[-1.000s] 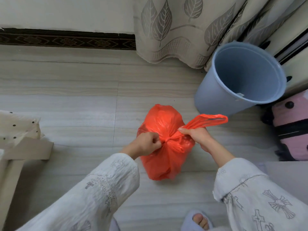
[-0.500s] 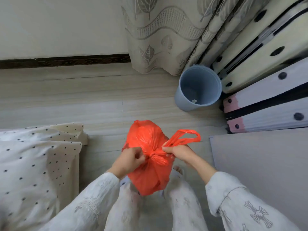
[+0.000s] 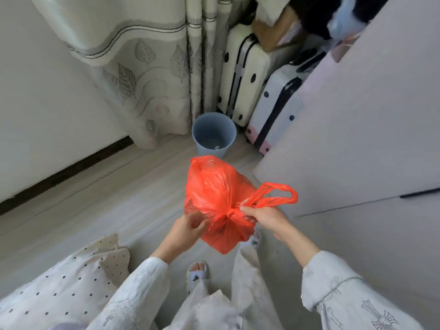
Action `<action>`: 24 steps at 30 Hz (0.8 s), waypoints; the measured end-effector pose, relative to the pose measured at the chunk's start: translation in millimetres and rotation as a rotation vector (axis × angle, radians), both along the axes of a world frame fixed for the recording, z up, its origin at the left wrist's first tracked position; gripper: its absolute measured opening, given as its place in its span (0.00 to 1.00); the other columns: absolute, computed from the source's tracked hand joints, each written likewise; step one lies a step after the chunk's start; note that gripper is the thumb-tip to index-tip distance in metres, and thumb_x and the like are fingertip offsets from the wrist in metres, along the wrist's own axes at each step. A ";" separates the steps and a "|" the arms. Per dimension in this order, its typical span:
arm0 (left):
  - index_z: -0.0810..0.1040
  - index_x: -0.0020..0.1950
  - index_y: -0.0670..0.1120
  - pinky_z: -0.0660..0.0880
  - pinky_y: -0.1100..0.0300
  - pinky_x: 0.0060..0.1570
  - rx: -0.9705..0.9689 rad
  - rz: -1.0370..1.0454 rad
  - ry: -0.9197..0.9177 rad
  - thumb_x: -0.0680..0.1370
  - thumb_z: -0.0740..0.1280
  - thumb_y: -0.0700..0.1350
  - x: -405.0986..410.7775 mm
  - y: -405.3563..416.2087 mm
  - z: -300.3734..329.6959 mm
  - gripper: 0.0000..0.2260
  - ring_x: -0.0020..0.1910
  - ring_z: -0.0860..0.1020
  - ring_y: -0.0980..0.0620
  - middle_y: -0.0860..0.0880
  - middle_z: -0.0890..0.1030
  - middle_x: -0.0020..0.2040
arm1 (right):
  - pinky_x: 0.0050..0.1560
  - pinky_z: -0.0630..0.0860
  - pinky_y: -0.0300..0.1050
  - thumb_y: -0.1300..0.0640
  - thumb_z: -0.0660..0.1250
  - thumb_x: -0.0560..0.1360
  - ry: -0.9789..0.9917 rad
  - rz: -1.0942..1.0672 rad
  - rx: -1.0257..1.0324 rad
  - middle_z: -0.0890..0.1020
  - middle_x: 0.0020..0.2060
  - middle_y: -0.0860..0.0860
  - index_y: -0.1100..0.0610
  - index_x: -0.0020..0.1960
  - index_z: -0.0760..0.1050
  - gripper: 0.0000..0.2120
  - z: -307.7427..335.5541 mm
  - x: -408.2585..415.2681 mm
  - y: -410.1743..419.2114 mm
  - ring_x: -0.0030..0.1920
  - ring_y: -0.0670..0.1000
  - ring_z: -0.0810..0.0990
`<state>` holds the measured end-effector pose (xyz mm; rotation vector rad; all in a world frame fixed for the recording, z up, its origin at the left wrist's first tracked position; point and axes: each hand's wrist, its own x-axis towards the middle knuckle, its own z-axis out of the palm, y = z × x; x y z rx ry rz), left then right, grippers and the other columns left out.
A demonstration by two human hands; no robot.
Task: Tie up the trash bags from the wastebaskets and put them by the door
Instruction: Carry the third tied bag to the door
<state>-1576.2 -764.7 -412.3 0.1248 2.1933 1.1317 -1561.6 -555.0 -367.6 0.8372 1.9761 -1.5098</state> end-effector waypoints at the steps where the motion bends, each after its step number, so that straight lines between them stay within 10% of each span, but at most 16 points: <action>1: 0.76 0.34 0.51 0.77 0.47 0.45 0.008 -0.044 -0.004 0.65 0.59 0.59 3.7 3.3 5.8 0.13 0.37 0.80 0.44 0.49 0.80 0.33 | 0.32 0.72 0.30 0.61 0.66 0.75 0.018 -0.060 -0.008 0.78 0.31 0.48 0.53 0.37 0.74 0.09 7.3 17.8 6.1 0.32 0.44 0.75; 9: 0.75 0.39 0.49 0.69 0.74 0.28 0.112 -0.400 -0.033 0.77 0.61 0.36 65.0 106.6 66.4 0.10 0.26 0.76 0.64 0.52 0.78 0.31 | 0.31 0.72 0.29 0.63 0.66 0.74 0.158 -0.496 0.019 0.77 0.31 0.47 0.52 0.37 0.75 0.10 52.6 176.2 77.2 0.27 0.39 0.76; 24: 0.77 0.45 0.45 0.70 0.70 0.32 0.281 -1.050 -0.166 0.78 0.58 0.36 420.1 383.3 117.8 0.09 0.30 0.76 0.62 0.48 0.79 0.37 | 0.30 0.73 0.28 0.64 0.64 0.75 0.205 -1.096 0.253 0.77 0.31 0.52 0.54 0.38 0.75 0.09 87.1 621.0 227.4 0.30 0.44 0.76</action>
